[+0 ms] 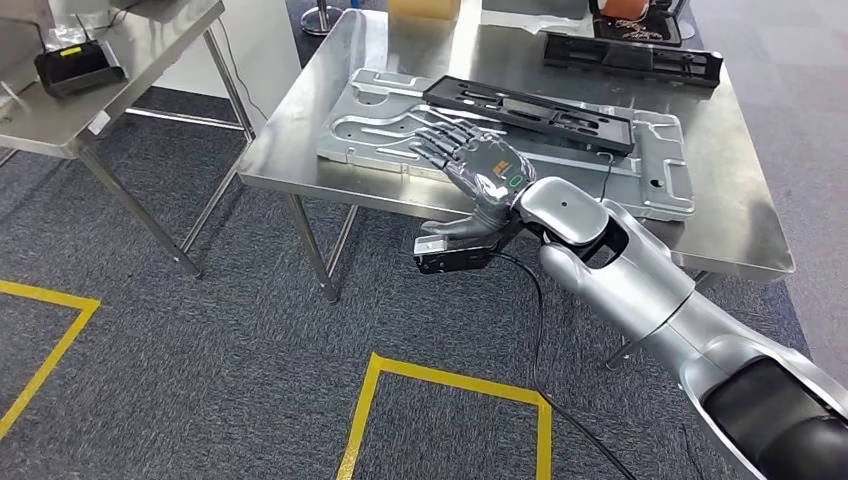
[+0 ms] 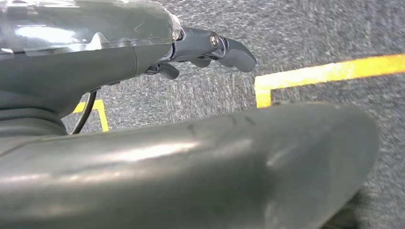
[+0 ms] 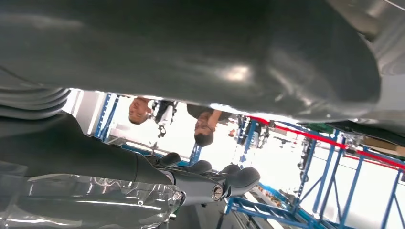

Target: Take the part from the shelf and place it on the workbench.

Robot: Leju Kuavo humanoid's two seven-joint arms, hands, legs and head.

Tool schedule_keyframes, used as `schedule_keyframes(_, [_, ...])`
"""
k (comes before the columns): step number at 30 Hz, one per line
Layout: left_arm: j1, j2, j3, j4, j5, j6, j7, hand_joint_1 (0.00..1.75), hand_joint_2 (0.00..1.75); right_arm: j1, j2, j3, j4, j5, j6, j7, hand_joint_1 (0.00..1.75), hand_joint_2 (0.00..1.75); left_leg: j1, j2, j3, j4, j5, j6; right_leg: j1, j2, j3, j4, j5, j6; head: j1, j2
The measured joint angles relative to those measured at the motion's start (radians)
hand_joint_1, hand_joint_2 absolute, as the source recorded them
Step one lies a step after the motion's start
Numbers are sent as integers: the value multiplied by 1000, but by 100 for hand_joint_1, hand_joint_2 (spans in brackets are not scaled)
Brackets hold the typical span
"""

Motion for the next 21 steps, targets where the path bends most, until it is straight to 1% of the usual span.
schedule_keyframes(1, [-1, 1, -1, 0, -1, 0, 0, 0, 0, 0, -2, -1, -2, 1, 0, 2, 0, 0, -4, 14, 31, -51, 6, 7, 1, -7, -3, 5, 0, 5, 0, 0])
schedule_keyframes(2, [-2, 1, -1, 0, -2, 0, 0, 0, 0, 0, -3, -1, -3, 2, 0, 4, 0, 0, -8, 23, 48, -83, 4, 17, 3, -13, -5, 9, -1, 10, 1, 0])
schedule_keyframes(3, [-3, 2, -1, 0, -2, 0, 0, 0, 0, 0, -5, -2, -5, 2, 0, 6, 0, 0, -12, 23, 49, -89, 0, 28, 6, -20, -7, 11, 0, 15, 1, 0])
schedule_keyframes(4, [-3, 2, -2, 0, -3, 0, 0, 0, 0, 0, -6, -2, -6, 3, 0, 7, 0, 0, -12, 15, 44, -91, 4, 39, 7, -28, -6, 12, 0, 20, 1, 0])
schedule_keyframes(5, [-2, 2, -2, 0, -3, 0, 0, 0, 0, 1, -7, -2, -8, 3, 0, 8, 0, 0, -10, 7, 43, -95, 6, 47, 5, -29, -10, 20, -3, 27, 1, 0])
schedule_keyframes(6, [-2, 2, -3, 0, -4, 0, 0, 0, 0, 2, -9, -2, -10, 3, 0, 9, 0, 0, -8, -2, 41, -98, 10, 55, 3, -19, -17, 38, -14, 33, 1, 0])
schedule_keyframes(7, [-3, 2, -4, 0, -5, -1, 1, 0, 0, 4, -13, -3, -12, 4, 0, 10, 0, 0, -7, -10, 39, -101, 15, 62, 1, 1, -32, 74, -37, 39, 1, 0])
schedule_keyframes(8, [-4, 1, -6, 0, -5, -1, 1, 0, 0, 7, -19, -3, -14, 5, 0, 11, 0, 0, -5, -19, 37, -102, 19, 68, -2, 25, -55, 128, -70, 43, 1, 0])
schedule_keyframes(9, [-5, 1, -8, 0, -6, -1, 2, 0, 0, 12, -25, -3, -16, 6, 0, 11, 0, 0, -6, -28, 33, -102, 22, 71, -3, 46, -82, 191, -107, 45, 1, 0])
schedule_keyframes(10, [-6, 1, -9, 0, -6, -2, 2, 0, 0, 18, -31, -3, -17, 7, 0, 11, 0, 0, -7, -40, 29, -101, 25, 74, -4, 57, -109, 253, -137, 45, 1, 0])
schedule_keyframes(11, [-6, 2, -10, 0, -8, -2, 2, 0, 0, 25, -35, -3, -17, 9, 0, 12, 0, 0, -8, -51, 26, -100, 27, 74, -4, 62, -127, 293, -150, 45, 1, 0])
schedule_keyframes(12, [-5, 2, -12, 0, -9, -2, 2, 0, 0, 32, -38, -3, -19, 12, 0, 12, 0, 0, -9, -63, 23, -98, 29, 74, -4, 64, -130, 300, -144, 44, 1, 0])
schedule_keyframes(13, [-4, 2, -14, 0, -11, -2, 2, 0, 0, 37, -39, -3, -21, 14, 0, 11, 0, 0, -9, -74, 21, -95, 30, 73, -4, 66, -115, 270, -119, 41, 1, 0])
schedule_keyframes(14, [-4, 2, -15, 0, -12, -1, 1, 0, 0, 39, -40, -3, -23, 16, 0, 11, 0, 0, -10, -85, 20, -93, 31, 73, -5, 75, -84, 208, -82, 37, 1, 0])
schedule_keyframes(15, [-4, 1, -17, 0, -12, 0, 1, 0, 0, 39, -41, -3, -26, 18, 0, 11, 0, 0, -11, -94, 19, -92, 31, 71, -6, 95, -50, 138, -51, 31, 1, 0])
schedule_keyframes(16, [-5, 0, -18, -1, -12, 2, 1, 0, 0, 39, -42, -3, -29, 19, 0, 10, 0, 0, -11, -105, 16, -90, 33, 67, -6, 113, -22, 78, -27, 26, 1, 0])
schedule_keyframes(17, [-6, -2, -19, -1, -12, 3, 1, 0, 0, 39, -44, -3, -31, 21, 0, 9, 0, 0, -10, -114, 12, -89, 36, 62, -5, 128, -5, 40, -16, 23, 1, 0])
schedule_keyframes(18, [-6, -3, -20, -1, -12, 6, 1, 0, 0, 40, -45, -3, -33, 25, 0, 8, 0, 0, -8, -123, 6, -90, 40, 55, -4, 134, 0, 25, -17, 21, 1, 0])
schedule_keyframes(19, [-6, -3, -21, -1, -12, 8, 1, 0, 0, 42, -44, -3, -34, 31, 0, 8, 0, 0, -7, -133, 2, -92, 44, 48, -2, 126, -1, 20, -15, 19, 1, 0])
schedule_keyframes(20, [-5, -2, -21, -1, -12, 10, 2, 0, 0, 45, -41, -3, -35, 39, -1, 7, 0, 0, -6, -138, -1, -94, 45, 42, -5, 115, 1, 14, -12, 16, 1, 0])
schedule_keyframes(21, [-4, -1, -22, -2, -12, 11, 2, 0, 0, 48, -37, -3, -37, 48, -4, 6, 0, 0, -8, -130, -5, -89, 41, 36, -8, 104, 4, 5, -8, 11, 1, 0])
